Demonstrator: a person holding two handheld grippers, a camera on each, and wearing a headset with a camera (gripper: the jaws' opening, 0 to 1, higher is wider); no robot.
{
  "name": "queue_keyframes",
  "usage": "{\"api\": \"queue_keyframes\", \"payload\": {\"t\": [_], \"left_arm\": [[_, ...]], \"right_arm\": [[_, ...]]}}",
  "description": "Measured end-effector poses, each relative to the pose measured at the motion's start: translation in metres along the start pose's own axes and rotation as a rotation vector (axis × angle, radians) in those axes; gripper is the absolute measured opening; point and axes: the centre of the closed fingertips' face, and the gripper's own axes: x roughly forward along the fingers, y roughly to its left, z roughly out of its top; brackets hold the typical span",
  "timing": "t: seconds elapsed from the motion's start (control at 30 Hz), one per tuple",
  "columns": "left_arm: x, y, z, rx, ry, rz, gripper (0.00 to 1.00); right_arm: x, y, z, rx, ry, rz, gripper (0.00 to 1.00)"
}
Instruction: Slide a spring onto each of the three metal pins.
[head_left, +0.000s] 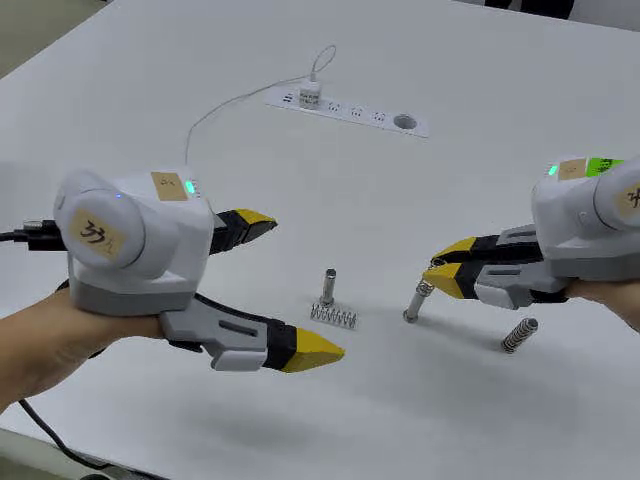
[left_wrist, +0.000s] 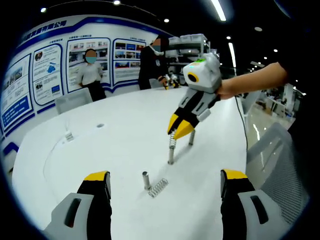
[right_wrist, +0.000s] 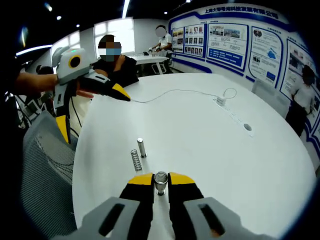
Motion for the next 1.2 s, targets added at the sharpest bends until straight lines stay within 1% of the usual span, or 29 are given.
{"api": "queue_keyframes", "payload": {"t": [0.17,0.27,0.57,0.87,1.07,1.2], "left_arm": [[0.000,0.000,0.002,-0.002,-0.008,-0.001,0.94],[0.001,0.001,-0.001,-0.002,0.000,0.006,0.95],[-0.002,0.005,-0.003,-0.014,-0.003,0.018,0.97],[-0.003,0.008,-0.002,-0.027,-0.012,0.028,0.99],[-0.004,0.010,-0.005,-0.034,-0.006,0.037,0.99],[-0.005,0.011,-0.006,-0.035,-0.003,0.038,0.99]], "right_arm": [[0.005,0.000,-0.003,-0.009,0.014,0.000,0.11],[0.009,0.000,-0.006,-0.020,0.027,0.003,0.11],[0.017,0.002,-0.012,-0.042,0.054,0.017,0.11],[0.026,0.001,-0.022,-0.036,0.074,0.025,0.11],[0.032,0.000,-0.031,-0.028,0.089,0.030,0.11],[0.035,0.000,-0.035,-0.013,0.090,0.031,0.11]]}}
